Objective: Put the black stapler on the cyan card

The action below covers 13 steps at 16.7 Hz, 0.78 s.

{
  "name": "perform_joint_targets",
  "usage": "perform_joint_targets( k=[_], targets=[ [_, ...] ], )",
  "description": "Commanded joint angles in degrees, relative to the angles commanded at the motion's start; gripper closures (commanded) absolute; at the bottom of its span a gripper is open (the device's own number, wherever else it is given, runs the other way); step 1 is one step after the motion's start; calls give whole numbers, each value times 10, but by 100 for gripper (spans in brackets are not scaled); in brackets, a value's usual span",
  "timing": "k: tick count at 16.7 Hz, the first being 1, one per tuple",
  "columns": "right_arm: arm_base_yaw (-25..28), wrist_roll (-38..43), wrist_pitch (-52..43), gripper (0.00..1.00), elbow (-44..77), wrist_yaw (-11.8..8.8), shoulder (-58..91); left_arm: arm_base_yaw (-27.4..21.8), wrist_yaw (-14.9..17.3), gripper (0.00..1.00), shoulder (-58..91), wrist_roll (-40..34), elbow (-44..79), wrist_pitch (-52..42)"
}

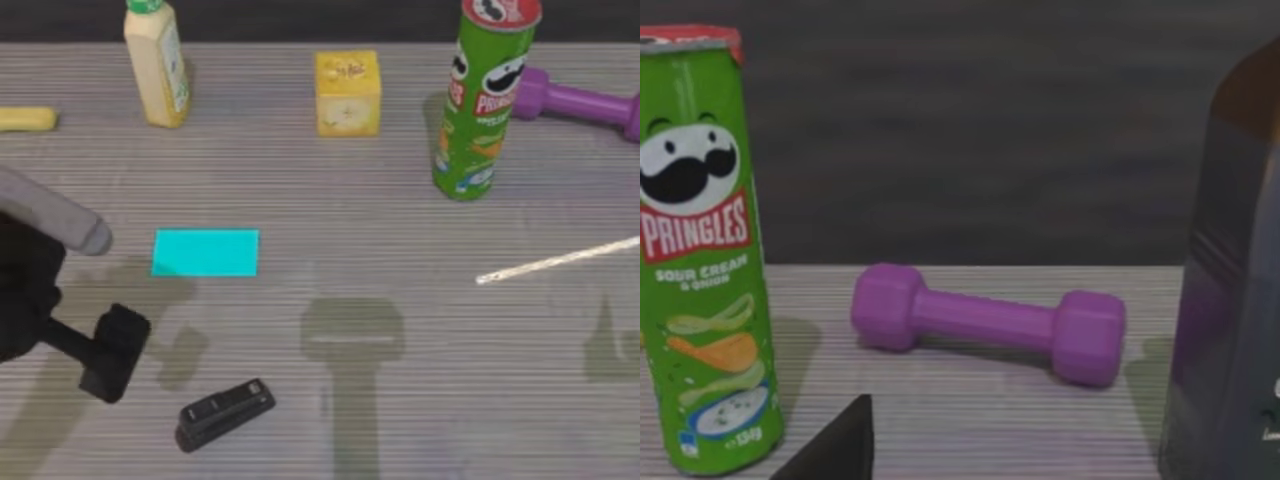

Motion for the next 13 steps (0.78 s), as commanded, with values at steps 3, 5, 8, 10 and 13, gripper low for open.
perform_joint_targets(
  k=[3,5,8,10,13],
  targets=[
    [0,0,0,0,0,0,0,-61,0,0,156,33,105,-103],
    [0,0,0,0,0,0,0,-98,0,0,243,53,168,-163],
    [0,0,0,0,0,0,0,-143,0,0,352,77,248,-236],
    [0,0,0,0,0,0,0,-164,-1,0,404,88,288,-269],
    [0,0,0,0,0,0,0,-180,-1,0,441,97,318,-293]
  ],
)
